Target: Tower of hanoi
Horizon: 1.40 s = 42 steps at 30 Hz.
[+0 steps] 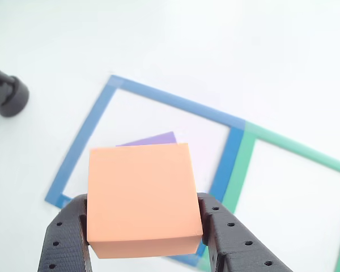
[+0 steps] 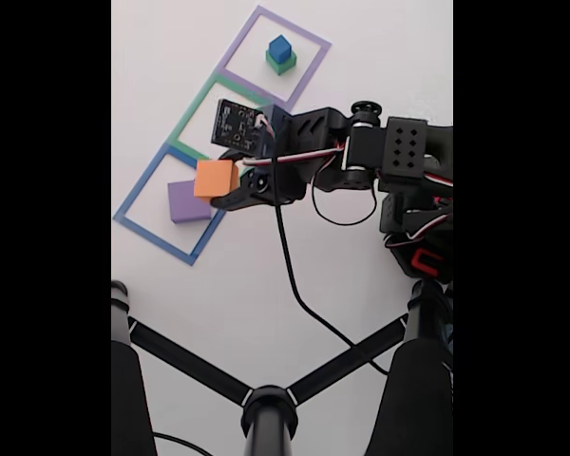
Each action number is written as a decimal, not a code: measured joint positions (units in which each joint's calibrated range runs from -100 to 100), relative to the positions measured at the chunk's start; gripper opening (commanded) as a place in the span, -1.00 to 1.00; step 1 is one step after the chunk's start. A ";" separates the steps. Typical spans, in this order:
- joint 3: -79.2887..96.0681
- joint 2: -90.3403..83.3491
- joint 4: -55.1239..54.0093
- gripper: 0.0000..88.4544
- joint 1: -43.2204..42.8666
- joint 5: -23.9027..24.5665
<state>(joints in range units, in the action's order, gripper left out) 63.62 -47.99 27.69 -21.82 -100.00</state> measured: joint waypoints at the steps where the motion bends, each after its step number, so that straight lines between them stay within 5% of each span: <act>1: 1.91 1.10 -3.77 -0.79 -0.08 0.00; 9: 10.79 14.69 -31.62 -0.79 -0.25 0.39; 17: 11.49 26.00 -46.71 -0.79 -0.33 0.39; 42: 8.62 43.56 -61.16 -0.79 -0.90 0.39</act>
<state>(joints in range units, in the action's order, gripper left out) 72.24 -4.43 -33.47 -22.72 -99.61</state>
